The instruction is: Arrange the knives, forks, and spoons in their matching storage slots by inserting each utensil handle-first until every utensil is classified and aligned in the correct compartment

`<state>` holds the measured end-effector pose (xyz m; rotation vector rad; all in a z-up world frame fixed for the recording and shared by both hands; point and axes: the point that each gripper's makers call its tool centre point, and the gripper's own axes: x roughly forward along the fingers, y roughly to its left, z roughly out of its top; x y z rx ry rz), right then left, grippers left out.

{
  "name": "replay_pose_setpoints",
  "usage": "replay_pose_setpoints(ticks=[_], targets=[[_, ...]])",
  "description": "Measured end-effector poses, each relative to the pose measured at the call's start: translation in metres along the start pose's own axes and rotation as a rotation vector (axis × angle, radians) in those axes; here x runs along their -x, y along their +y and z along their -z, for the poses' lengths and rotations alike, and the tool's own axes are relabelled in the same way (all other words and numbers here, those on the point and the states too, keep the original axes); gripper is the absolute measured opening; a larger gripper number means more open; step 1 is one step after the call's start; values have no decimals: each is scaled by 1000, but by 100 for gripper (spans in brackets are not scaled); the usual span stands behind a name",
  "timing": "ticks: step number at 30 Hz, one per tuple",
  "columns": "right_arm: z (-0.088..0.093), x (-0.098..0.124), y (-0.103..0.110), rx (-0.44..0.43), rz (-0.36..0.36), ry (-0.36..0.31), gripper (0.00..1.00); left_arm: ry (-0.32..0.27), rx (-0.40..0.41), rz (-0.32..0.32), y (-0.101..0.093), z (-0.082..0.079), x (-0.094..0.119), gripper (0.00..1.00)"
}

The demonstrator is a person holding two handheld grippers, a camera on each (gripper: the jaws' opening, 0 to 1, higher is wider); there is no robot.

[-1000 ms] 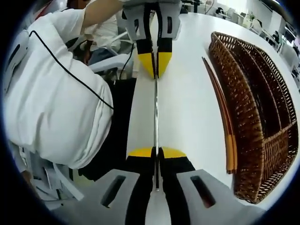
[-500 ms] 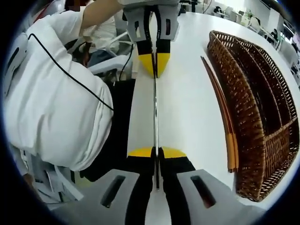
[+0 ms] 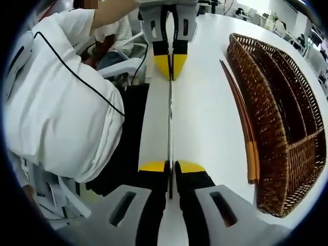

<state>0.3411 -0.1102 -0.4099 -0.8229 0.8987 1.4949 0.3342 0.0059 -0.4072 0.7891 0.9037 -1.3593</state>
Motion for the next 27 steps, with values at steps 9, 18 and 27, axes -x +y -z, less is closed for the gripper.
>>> replay_pose_setpoints(ticks=[9, 18, 27], targets=[[4, 2, 0, -5, 4, 6, 7, 2, 2, -2, 3, 2, 2, 0], [2, 1, 1, 20, -5, 6, 4, 16, 2, -5, 5, 5, 3, 0], [-3, 4, -4, 13, 0, 11, 3, 7, 9, -17, 9, 4, 12, 0]])
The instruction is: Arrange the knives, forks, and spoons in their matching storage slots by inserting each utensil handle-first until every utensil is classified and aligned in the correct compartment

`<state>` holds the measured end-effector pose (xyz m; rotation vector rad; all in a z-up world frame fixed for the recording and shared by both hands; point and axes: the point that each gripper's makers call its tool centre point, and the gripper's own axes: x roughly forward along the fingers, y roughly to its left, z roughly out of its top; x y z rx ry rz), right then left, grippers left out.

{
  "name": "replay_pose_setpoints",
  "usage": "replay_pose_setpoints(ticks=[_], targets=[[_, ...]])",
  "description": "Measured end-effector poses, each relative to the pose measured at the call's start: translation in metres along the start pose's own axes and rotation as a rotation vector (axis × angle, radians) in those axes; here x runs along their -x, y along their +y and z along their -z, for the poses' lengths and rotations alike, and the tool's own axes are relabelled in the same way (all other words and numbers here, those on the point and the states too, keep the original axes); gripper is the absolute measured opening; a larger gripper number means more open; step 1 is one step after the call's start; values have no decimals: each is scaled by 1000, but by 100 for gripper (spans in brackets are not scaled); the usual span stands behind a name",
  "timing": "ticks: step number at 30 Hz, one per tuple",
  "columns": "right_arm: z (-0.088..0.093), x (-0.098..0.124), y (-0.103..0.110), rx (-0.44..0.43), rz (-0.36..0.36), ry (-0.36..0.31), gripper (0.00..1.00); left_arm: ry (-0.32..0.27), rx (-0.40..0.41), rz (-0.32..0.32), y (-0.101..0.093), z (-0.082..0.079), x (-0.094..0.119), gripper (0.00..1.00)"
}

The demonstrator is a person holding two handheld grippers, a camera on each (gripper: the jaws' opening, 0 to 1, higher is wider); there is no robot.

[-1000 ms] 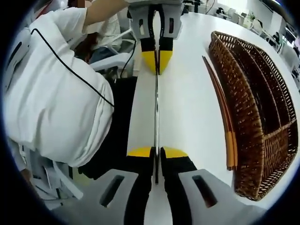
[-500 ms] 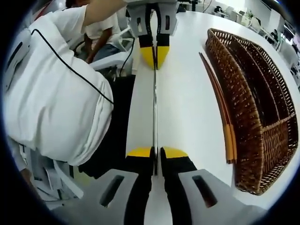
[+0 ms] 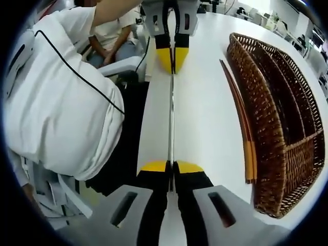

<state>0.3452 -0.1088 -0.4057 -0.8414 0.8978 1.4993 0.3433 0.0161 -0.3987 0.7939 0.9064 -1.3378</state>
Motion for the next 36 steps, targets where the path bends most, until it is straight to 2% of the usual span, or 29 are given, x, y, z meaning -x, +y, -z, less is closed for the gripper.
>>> replay_pose_setpoints(ticks=[21, 36], targets=[[-42, 29, -41, 20, 39, -24, 3, -11, 6, -57, 38, 2, 44, 0], [-59, 45, -73, 15, 53, -42, 3, 3, 15, -75, 77, -1, 67, 0]])
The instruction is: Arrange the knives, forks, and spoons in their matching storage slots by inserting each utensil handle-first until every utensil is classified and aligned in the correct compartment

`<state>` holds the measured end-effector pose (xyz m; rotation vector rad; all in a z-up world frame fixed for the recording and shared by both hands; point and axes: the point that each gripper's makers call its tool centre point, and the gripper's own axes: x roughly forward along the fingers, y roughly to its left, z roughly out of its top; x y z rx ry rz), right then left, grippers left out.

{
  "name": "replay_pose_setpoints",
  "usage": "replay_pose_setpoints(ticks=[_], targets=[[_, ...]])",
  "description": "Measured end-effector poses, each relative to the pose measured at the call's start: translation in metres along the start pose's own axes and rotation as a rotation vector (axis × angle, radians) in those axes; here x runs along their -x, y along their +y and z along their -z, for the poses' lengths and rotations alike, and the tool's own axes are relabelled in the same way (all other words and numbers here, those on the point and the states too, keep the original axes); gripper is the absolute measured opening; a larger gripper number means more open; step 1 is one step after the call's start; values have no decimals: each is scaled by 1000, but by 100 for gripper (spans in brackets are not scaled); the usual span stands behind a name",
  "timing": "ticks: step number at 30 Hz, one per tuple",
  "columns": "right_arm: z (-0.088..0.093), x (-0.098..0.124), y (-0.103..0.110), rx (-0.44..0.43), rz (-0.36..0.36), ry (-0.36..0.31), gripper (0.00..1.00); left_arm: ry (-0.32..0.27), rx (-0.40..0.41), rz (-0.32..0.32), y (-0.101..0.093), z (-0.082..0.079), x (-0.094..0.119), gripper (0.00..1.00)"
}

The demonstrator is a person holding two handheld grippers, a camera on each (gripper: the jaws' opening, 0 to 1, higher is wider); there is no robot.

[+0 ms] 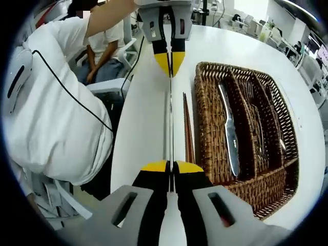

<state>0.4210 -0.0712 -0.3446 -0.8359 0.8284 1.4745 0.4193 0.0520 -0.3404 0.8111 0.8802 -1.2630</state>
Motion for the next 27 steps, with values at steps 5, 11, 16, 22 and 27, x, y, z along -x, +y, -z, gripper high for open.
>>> replay_pose_setpoints(ticks=[5, 11, 16, 22, 27], targets=[[-2, 2, -10, -13, -7, -6, 3, 3, 6, 3, 14, -3, 3, 0], [-4, 4, -29, -24, -13, -5, 3, 5, 15, 10, 26, -4, 3, 0], [-6, 4, -37, -28, -20, -7, 3, 7, 25, 15, 37, -3, 4, 0], [-5, 0, -52, -39, -35, -10, 3, 11, 37, 24, 48, -1, 0, 1], [0, -5, -54, -54, -50, -6, 3, 13, 45, 40, 55, 0, -7, 1]])
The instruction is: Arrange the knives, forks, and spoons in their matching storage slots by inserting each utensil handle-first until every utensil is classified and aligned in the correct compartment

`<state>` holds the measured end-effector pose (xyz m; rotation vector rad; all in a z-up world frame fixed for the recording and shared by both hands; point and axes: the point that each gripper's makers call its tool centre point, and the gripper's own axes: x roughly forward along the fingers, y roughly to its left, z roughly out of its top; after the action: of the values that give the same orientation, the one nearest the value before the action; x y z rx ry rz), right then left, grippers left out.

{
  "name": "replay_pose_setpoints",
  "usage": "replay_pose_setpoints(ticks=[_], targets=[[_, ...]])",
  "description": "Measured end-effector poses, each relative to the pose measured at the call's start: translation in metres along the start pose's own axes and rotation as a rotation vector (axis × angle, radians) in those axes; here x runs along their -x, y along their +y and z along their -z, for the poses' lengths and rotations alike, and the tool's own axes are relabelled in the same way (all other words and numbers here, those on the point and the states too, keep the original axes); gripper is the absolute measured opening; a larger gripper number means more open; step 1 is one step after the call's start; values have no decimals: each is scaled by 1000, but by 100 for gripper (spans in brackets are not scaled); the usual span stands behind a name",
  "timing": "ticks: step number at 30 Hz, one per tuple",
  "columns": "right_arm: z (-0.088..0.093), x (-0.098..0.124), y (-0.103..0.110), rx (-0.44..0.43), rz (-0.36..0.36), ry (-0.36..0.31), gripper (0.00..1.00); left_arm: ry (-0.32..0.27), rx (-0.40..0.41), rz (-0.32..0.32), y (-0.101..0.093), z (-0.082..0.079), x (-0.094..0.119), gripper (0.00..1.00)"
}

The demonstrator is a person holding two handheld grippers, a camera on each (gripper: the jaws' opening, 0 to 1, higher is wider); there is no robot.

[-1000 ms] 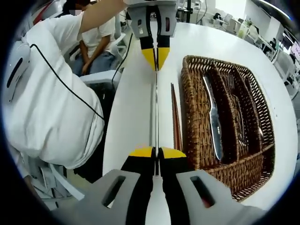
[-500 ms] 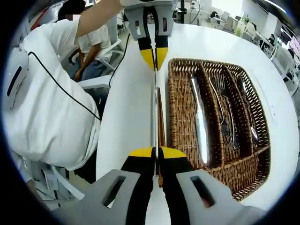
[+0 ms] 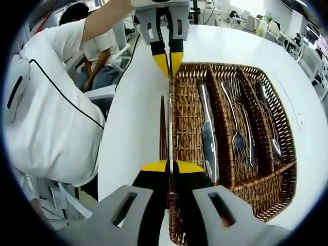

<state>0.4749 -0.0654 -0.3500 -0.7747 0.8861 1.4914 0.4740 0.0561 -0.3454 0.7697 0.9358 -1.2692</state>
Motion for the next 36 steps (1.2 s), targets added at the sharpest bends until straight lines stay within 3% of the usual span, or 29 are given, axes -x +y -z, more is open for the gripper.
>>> replay_pose_setpoints(ticks=[11, 36], targets=[[3, -4, -16, -43, -17, 2, 3, 1, 19, 27, 11, 4, -10, 1], [17, -33, -18, -54, -66, 25, 4, 25, 44, 79, 20, 19, -37, 1]])
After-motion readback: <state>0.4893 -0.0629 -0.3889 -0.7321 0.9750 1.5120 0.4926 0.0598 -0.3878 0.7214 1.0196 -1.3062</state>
